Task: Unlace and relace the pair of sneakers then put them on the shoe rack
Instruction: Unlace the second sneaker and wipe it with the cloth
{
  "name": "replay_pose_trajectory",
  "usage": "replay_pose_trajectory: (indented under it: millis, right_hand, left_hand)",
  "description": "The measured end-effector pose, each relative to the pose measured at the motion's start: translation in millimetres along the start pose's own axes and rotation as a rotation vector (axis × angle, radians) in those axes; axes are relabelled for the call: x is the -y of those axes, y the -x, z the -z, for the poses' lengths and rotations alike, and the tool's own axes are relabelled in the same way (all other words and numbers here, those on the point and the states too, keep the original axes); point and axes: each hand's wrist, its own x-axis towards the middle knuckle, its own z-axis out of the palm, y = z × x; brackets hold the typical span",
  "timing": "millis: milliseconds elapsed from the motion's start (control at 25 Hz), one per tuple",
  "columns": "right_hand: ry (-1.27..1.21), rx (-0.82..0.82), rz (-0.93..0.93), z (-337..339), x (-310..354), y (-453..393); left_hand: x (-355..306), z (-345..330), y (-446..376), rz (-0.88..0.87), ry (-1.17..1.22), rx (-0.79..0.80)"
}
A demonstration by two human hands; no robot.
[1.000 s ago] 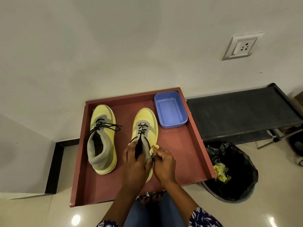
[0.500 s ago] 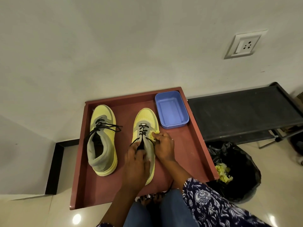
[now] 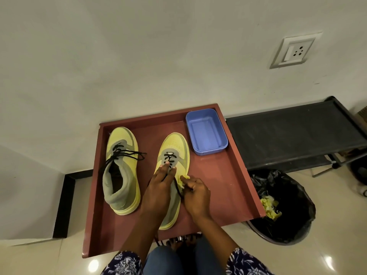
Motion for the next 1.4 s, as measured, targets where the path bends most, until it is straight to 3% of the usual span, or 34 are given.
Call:
replay_pose_trajectory:
  millis: [480, 720, 920, 1040, 1240, 1400]
  right_hand:
    - [0.278, -0.020, 0.012, -14.6, 1.7, -82.2]
    - [0.108, -0.113, -0.064, -17.6, -2.9, -44.4]
    - [-0.199, -0.092, -0.380, -25.7, -15.9, 6.4]
    - [-0.280, -0.077, -0.472, -24.3, -18.9, 10.1]
    - [-0.238, -0.157, -0.480, -25.1, -6.2, -36.9]
    - [-0.072, -0.164, -0.376, -16.2, 8.3, -71.4]
  left_hand:
    - [1.0, 0.2, -0.1, -0.034, -0.063, -0.043]
    - [4.5, -2.2, -0.3, -0.060, -0.058, -0.062]
    - [5.9, -3.9, 0.9, -0.087, -0.068, -0.072]
    - [6.2, -2.8, 0.6, -0.099, -0.067, -0.083]
    - [6.1, -2.3, -1.4, -0.130, -0.087, -0.093]
    - [7.9, -2.6, -1.0, -0.139, -0.085, -0.103]
